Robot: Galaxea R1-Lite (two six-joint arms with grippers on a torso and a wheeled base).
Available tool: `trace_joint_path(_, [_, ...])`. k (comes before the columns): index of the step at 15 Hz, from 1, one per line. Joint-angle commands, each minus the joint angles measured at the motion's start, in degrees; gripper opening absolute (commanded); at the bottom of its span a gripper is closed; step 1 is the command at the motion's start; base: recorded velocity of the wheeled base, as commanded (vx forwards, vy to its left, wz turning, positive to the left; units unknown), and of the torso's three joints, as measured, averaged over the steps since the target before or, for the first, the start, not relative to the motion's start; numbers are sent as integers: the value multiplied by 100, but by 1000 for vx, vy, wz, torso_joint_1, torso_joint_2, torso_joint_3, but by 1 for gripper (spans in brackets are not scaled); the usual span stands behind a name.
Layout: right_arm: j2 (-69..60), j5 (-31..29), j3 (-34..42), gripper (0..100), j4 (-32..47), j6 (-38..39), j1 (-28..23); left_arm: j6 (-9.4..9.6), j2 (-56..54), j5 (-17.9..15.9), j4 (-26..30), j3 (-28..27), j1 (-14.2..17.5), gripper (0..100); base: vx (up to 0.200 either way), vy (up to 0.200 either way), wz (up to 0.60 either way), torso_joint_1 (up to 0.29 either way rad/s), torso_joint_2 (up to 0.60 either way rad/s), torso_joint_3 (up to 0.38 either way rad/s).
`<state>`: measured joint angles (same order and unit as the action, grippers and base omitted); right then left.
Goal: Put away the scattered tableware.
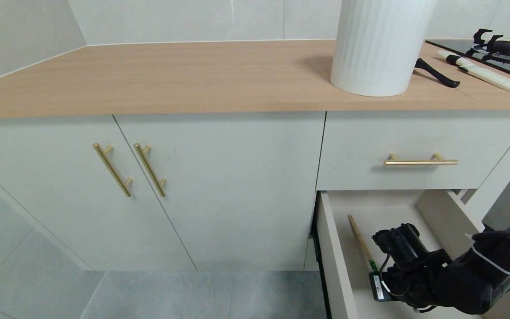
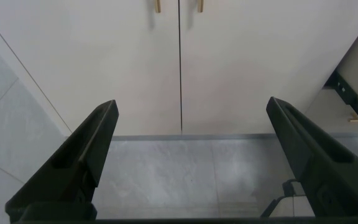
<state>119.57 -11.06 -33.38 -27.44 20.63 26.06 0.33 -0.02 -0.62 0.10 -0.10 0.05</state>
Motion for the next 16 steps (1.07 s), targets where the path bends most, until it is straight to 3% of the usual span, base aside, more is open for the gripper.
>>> trace_joint_path(1, [216, -28, 7, 0, -16, 12, 30, 2, 2, -8, -1, 1, 4, 100, 0, 0, 0, 0, 0, 0])
trace_joint_path(5, [225, -37, 7, 0, -16, 12, 30, 2, 2, -8, -1, 1, 4, 100, 0, 0, 0, 0, 0, 0])
trace_joint_path(6, [225, -37, 7, 100, -16, 12, 30, 2, 2, 1, -1, 1, 4, 100, 0, 0, 0, 0, 0, 0])
trace_joint_path(13, [84, -72, 33, 100, -16, 3, 30, 2, 2, 1, -1, 1, 4, 100, 0, 0, 0, 0, 0, 0])
trace_joint_path(16, [-865, -107, 200, 100, 19, -50, 57, 2, 2, 1, -1, 1, 4, 100, 0, 0, 0, 0, 0, 0])
